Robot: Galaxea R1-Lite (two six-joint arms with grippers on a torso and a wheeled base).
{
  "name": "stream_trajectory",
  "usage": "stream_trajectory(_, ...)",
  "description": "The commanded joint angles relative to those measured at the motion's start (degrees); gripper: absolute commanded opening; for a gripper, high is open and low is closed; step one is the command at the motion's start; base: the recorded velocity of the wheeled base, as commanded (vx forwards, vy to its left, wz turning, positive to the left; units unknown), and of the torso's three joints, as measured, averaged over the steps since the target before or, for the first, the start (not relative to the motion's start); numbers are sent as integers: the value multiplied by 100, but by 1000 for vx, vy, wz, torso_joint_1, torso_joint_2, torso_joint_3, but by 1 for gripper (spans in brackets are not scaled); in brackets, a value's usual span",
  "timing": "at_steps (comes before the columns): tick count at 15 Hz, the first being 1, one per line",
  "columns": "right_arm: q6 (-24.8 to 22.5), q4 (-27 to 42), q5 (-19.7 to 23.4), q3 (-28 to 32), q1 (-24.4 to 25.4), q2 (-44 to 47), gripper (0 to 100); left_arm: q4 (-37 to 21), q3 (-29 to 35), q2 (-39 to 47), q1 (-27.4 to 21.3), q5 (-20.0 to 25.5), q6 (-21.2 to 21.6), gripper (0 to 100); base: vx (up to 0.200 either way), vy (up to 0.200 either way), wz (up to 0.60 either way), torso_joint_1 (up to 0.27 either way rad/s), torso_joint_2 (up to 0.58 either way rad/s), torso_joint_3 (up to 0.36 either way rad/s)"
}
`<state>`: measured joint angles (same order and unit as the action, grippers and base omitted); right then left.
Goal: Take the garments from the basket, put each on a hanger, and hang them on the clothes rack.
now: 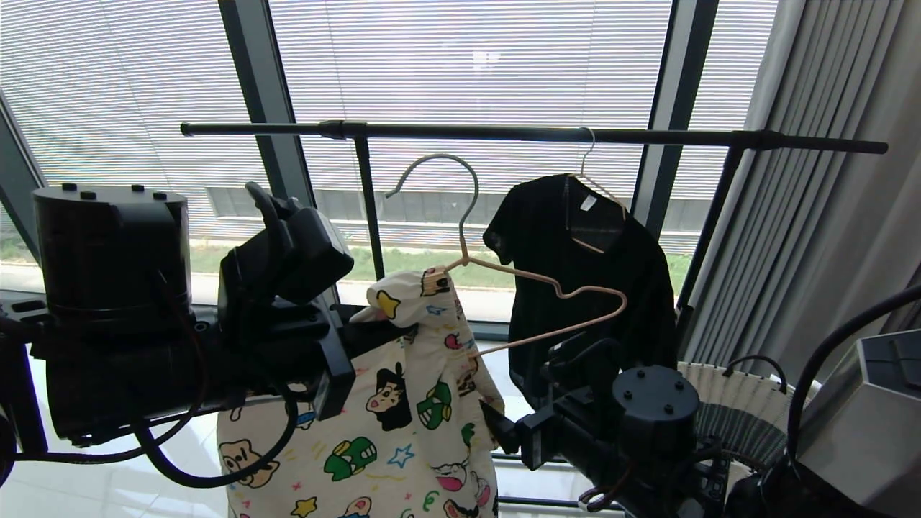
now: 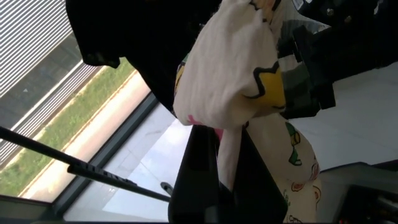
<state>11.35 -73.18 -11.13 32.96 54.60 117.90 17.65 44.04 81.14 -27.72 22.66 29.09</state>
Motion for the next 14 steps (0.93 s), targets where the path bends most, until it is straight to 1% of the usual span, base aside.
stream_trajectory(1,-1,-3,-21,-18,191,164,100,1,34,33,4,1,-8,0,0,0,0,0,0,0)
stream_trajectory(3,-19,-3,-109,-18,165,260,100,1,34,16,21,1,-43,0,0,0,0,0,0,0)
stream_trajectory(4,-45,-3,-249,-44,103,304,100,1,43,16,91,1,-43,0,0,0,0,0,0,0)
stream_trajectory(5,-212,-3,-469,-115,-64,339,100,1,16,16,250,1,-35,0,0,0,0,0,0,0)
stream_trajectory(6,-344,-3,-592,-159,-213,331,100,1,-10,16,329,1,-35,0,0,0,0,0,0,0)
stream_trajectory(7,-502,-3,-724,-167,-530,313,100,1,-80,16,496,1,-35,0,0,0,0,0,0,0)
stream_trajectory(9,-766,-3,-724,-132,-1004,225,100,1,-142,25,672,1,-26,0,0,0,0,0,0,0)
stream_trajectory(10,-836,-3,-724,-115,-1110,199,100,1,-177,16,698,1,-26,0,0,0,0,0,0,0)
stream_trajectory(12,-1126,41,-610,140,-1584,41,100,54,-687,-151,707,1,53,0,0,0,0,0,0,0)
stream_trajectory(13,-1434,120,-434,184,-1769,-39,100,195,-906,-160,707,1,80,0,0,0,0,0,0,0)
stream_trajectory(14,-1574,146,-337,184,-1830,-91,100,379,-1012,-98,707,1,80,0,0,0,0,0,0,0)
